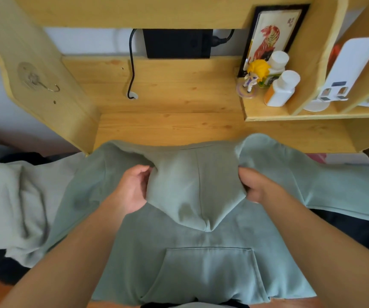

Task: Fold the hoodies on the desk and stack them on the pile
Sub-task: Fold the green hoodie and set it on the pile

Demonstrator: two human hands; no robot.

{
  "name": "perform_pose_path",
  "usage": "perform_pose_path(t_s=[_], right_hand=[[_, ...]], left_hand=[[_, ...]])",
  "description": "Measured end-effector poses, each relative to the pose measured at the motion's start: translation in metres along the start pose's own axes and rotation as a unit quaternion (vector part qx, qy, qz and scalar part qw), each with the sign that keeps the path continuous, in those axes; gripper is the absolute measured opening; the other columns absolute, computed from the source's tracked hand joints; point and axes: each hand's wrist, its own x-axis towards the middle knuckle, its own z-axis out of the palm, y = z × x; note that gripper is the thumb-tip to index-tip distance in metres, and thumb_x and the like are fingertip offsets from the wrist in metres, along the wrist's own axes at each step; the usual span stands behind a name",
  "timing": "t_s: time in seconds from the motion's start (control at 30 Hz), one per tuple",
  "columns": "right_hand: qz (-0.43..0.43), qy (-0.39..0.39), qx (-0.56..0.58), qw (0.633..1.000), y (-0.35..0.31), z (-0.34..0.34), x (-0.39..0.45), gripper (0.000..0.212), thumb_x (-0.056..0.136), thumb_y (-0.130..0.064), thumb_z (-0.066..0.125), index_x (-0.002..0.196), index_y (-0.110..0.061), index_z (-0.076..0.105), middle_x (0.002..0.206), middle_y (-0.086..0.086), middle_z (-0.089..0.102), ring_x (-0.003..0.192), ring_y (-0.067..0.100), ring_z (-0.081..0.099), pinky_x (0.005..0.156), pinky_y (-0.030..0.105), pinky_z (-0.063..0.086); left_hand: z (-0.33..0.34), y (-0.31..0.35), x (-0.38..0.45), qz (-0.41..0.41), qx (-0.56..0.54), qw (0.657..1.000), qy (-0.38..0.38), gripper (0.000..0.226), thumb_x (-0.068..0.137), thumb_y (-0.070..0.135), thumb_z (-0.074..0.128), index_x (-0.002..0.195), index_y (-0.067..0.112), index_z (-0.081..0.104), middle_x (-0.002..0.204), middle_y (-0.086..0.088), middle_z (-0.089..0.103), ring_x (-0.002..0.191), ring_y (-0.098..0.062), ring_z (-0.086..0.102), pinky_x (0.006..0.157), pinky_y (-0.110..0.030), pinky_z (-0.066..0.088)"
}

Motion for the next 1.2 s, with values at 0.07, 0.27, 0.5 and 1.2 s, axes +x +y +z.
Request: perform_pose_path(t_s=[0.07,0.27,0.5,1.2], right_hand=[[-0.010,-0.006,-0.043,0.999,-0.001,-0.003,0.003,0.021,0.099,-0.015,0.061,0.118,-0.013,0.069,0.111,0.011,0.076,0.105,0.030,0.072,0.092,0.046,0.058],[0.013,0.059,-0.161,0.985,0.008,0.001,0.016,0.022,0.095,-0.006,0.063,0.115,-0.004,0.070,0.104,0.013,0.077,0.096,0.029,0.074,0.083,0.039,0.062],[-0.051,0.223,-0.124,0.966,0.001,0.002,0.019,0.027,0.086,-0.003,0.053,0.101,-0.006,0.075,0.097,0.016,0.074,0.090,0.034,0.072,0.084,0.048,0.061],[-0.077,0.166,0.152,0.971,0.026,0.006,0.004,0.031,0.097,-0.011,0.063,0.128,-0.011,0.061,0.116,0.008,0.072,0.095,0.020,0.071,0.069,0.033,0.055]], left_hand=[[0.006,-0.005,0.004,-0.025,0.032,0.999,0.008,0.034,0.100,0.030,0.045,0.110,0.011,0.072,0.110,-0.010,0.074,0.107,-0.029,0.068,0.096,-0.042,0.049],[0.028,-0.010,0.007,-0.046,0.186,0.981,0.034,0.033,0.101,0.045,0.052,0.114,0.023,0.074,0.108,-0.001,0.078,0.104,-0.023,0.074,0.099,-0.043,0.056],[0.012,-0.009,0.010,-0.064,0.169,0.983,0.041,0.021,0.097,0.012,0.053,0.108,0.005,0.069,0.092,-0.007,0.067,0.082,-0.022,0.060,0.077,-0.029,0.048],[0.017,-0.016,0.008,0.108,0.044,0.984,0.137,0.030,0.102,0.028,0.062,0.125,0.009,0.062,0.117,-0.009,0.072,0.096,-0.019,0.070,0.077,-0.035,0.058]])
